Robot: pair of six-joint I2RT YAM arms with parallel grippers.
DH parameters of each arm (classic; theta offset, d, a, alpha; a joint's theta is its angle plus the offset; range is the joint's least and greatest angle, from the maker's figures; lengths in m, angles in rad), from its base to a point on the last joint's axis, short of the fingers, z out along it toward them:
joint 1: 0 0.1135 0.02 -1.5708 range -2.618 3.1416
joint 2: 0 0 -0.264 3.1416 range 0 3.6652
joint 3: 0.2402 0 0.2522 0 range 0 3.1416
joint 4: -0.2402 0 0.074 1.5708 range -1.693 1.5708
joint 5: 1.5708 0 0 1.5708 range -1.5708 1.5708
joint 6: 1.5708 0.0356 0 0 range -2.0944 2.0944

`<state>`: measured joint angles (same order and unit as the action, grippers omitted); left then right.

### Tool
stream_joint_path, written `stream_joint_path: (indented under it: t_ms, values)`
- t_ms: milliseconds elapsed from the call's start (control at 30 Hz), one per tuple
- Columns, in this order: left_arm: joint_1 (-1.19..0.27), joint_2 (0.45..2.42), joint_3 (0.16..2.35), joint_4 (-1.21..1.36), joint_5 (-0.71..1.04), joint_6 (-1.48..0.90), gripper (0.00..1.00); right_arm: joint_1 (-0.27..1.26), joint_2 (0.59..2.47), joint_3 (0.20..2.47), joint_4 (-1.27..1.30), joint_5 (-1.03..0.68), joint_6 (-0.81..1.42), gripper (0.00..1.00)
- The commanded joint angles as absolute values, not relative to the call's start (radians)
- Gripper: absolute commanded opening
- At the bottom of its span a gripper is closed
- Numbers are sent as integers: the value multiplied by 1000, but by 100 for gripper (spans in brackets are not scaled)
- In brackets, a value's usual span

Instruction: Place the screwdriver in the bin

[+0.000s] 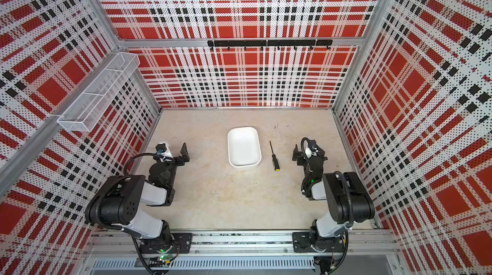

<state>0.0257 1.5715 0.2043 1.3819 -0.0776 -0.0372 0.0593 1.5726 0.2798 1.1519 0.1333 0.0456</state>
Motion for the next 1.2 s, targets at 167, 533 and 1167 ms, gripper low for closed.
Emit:
stream_joint_path:
  t_ms: [167, 533, 1167]
  values:
    - [32, 1575, 207, 1404, -72, -26, 98, 50, 1573, 292, 1156, 123, 42, 100]
    - [32, 1467, 240, 1252, -57, -23, 98, 52, 1520, 320, 1070, 171, 48, 100]
    - [-13, 1229, 459, 807, 301, -298, 98, 93, 1420, 888, -158, -358, 236, 100]
